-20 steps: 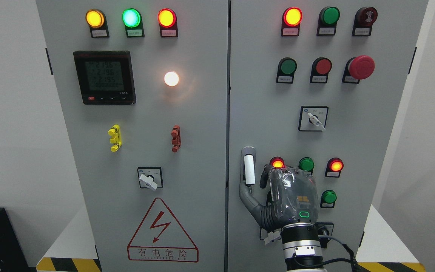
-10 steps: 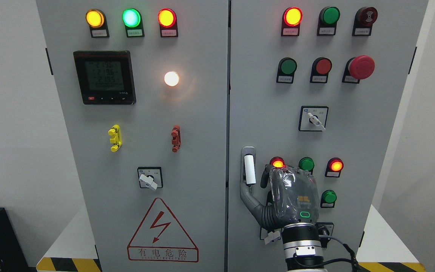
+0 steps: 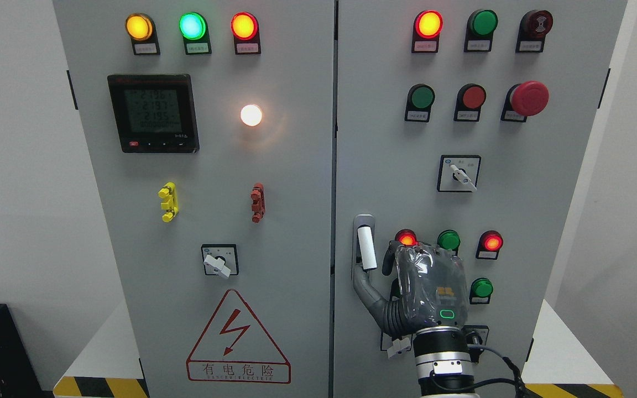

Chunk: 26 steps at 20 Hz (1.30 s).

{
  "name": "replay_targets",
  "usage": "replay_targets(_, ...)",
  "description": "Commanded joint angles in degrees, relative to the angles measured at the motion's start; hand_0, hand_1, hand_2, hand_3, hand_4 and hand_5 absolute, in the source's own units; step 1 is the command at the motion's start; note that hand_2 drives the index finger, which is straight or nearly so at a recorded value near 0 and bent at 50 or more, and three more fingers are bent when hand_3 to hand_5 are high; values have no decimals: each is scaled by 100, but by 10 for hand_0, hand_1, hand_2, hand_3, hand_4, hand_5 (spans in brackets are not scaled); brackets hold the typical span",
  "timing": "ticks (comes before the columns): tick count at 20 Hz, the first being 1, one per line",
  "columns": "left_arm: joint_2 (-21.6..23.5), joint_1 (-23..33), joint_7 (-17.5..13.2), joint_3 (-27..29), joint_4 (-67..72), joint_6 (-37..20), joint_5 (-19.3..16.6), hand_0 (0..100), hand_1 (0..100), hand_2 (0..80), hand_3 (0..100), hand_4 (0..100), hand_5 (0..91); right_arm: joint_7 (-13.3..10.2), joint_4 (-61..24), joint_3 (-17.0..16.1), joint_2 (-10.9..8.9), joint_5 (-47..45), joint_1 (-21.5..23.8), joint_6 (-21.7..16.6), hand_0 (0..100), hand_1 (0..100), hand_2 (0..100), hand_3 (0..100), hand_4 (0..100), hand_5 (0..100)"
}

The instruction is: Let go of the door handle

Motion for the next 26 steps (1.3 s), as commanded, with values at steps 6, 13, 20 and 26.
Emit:
replay_targets(6,-4,0,-4,0,0,7,0,0,0,42,104,4,0,-27,-7,-5,-4,0,18,4,445,380,704,960,803,752)
replay_targets(13,-4,0,-4,0,0,-2,0,0,0,41,104,4,0,-36,-16,-5,-4,0,18,-5,452,382,704,960,803,753)
replay_targets(20,5,0,-4,0,0,7,0,0,0,41,104,3,0,-44,2,-5,-4,0,18,-5,461,380,703,960,801,755)
replay_targets(26,-4,0,-4,0,0,7,0,0,0,40,103,3,0,-53,19,-5,-4,-9,18,-5,464,380,703,960,799,758)
